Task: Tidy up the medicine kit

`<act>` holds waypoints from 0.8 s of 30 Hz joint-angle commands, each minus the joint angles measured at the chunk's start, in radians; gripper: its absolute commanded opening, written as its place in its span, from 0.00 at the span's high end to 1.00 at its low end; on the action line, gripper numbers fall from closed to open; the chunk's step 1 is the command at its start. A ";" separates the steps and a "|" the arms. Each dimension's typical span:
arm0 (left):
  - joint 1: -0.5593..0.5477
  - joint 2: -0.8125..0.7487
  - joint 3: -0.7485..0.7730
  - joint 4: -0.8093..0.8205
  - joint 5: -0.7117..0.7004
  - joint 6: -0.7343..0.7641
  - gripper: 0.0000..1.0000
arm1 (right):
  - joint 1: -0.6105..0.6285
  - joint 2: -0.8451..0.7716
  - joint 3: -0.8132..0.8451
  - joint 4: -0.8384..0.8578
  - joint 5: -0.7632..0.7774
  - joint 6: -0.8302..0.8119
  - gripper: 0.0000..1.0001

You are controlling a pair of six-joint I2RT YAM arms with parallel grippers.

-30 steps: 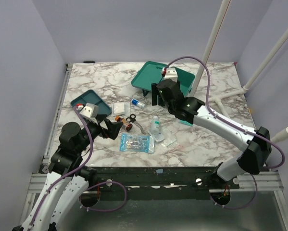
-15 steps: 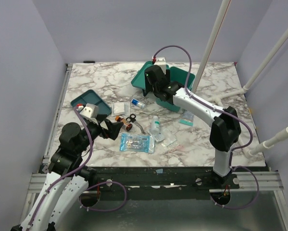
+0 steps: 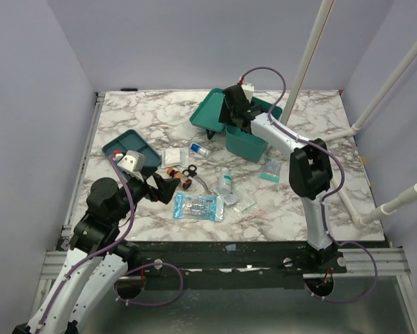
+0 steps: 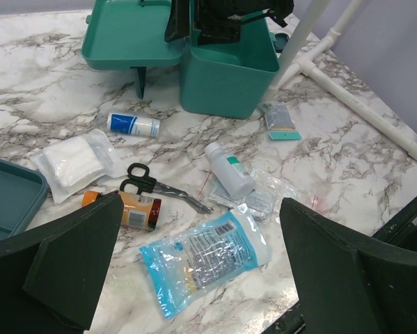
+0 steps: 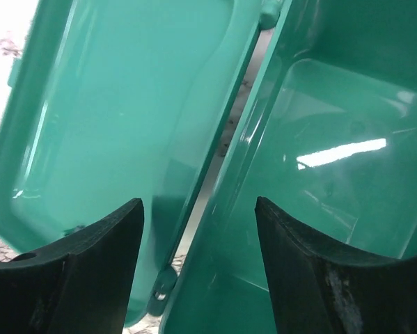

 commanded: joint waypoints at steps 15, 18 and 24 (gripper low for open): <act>-0.022 0.000 0.026 -0.022 -0.040 0.012 0.02 | -0.016 0.056 0.012 0.008 -0.189 0.066 0.99; -0.022 0.000 0.026 -0.024 -0.042 0.012 0.01 | -0.014 0.033 -0.012 0.040 -0.228 0.061 0.99; -0.022 0.004 0.027 -0.026 -0.042 0.012 0.02 | 0.003 0.028 -0.003 0.057 -0.272 0.072 0.99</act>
